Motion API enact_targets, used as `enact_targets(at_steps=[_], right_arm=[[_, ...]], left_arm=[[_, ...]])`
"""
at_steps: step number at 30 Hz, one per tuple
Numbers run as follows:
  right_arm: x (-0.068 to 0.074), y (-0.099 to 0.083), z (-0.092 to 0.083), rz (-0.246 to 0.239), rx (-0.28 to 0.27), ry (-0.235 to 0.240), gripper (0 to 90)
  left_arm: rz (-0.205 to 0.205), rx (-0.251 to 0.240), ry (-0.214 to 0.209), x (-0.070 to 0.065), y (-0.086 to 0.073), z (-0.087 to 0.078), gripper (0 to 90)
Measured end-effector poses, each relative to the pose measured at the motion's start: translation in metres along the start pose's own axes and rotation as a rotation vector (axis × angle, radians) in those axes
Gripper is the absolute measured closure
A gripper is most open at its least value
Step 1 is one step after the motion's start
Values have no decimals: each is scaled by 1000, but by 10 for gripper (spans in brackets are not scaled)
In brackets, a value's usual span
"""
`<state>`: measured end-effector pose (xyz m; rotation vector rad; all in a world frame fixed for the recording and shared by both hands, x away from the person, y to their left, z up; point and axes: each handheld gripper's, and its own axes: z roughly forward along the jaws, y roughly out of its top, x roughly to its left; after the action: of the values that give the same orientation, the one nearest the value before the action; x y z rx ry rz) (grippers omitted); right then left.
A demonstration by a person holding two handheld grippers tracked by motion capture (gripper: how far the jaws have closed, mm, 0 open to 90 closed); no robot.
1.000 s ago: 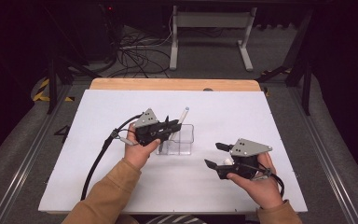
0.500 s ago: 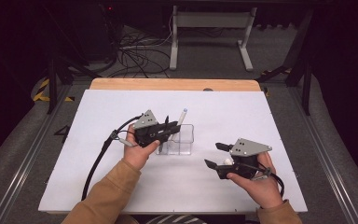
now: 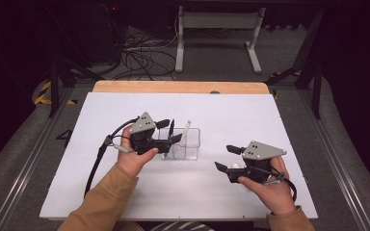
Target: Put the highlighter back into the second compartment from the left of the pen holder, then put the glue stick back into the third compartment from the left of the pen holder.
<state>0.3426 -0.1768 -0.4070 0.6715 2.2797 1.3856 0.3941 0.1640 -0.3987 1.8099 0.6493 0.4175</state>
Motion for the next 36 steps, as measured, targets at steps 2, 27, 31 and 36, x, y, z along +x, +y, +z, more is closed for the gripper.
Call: enact_targets(at_steps=[2,27,31,36], right_arm=[[-2,1,-2,3,-7,-12,318],[-5,2,-11,20,0,-64,329],[-5,2,-10,19,3,-64,327],[-7,1,-11,26,14,-69,328]], left_arm=[[5,-6,8,-2,2,-9,242],[2,-9,87,2,-11,-64,146],[-27,-8,77,4,-15,-72,143],[-42,-9,85,8,-19,-82,143]])
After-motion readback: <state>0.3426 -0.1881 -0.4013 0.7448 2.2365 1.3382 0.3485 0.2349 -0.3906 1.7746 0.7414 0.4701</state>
